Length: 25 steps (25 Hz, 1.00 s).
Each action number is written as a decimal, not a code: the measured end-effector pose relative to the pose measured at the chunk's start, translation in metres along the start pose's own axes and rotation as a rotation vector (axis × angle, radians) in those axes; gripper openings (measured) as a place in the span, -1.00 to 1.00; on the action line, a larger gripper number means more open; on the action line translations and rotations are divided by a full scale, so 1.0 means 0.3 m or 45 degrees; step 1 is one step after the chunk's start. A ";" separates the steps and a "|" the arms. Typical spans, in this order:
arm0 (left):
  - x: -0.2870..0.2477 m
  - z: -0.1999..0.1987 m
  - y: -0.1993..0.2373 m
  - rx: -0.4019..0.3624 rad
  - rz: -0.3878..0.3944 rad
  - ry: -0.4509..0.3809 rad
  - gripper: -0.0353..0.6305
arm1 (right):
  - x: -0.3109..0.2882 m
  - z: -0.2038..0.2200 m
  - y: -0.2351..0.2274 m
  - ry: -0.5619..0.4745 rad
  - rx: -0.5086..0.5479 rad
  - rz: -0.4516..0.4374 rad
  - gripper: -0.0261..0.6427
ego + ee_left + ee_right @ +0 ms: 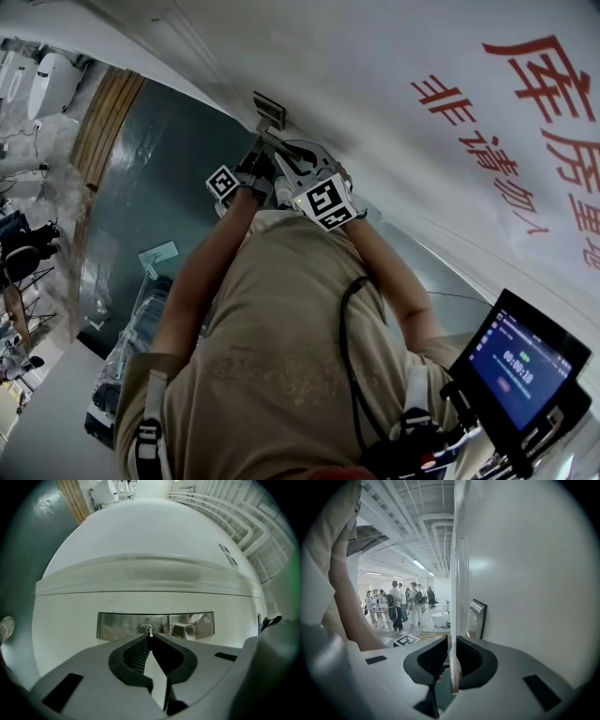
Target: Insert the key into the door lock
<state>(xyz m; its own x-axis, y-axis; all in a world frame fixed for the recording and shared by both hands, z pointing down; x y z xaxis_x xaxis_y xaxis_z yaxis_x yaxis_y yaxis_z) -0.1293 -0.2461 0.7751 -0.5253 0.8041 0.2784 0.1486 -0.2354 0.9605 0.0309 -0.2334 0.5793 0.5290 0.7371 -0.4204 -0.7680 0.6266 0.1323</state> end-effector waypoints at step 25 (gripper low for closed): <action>-0.044 -0.027 0.019 -0.029 0.019 0.077 -0.79 | -0.025 -0.017 0.012 0.014 0.041 -0.028 -0.74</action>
<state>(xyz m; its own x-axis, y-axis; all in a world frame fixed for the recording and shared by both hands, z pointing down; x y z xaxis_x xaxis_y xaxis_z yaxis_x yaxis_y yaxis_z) -0.1284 -0.2624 0.7769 -0.5729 0.7661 0.2912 0.1379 -0.2601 0.9557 0.0224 -0.2379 0.5783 0.5415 0.7205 -0.4331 -0.7442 0.6505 0.1518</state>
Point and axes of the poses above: the fingertips, and each gripper's own axes: x backward along the fingers, y to its left, z out of its underside, the point moved 9 cm from there along x, backward along the fingers, and after that the axes turned 15 degrees about z, right-handed, at the moved point
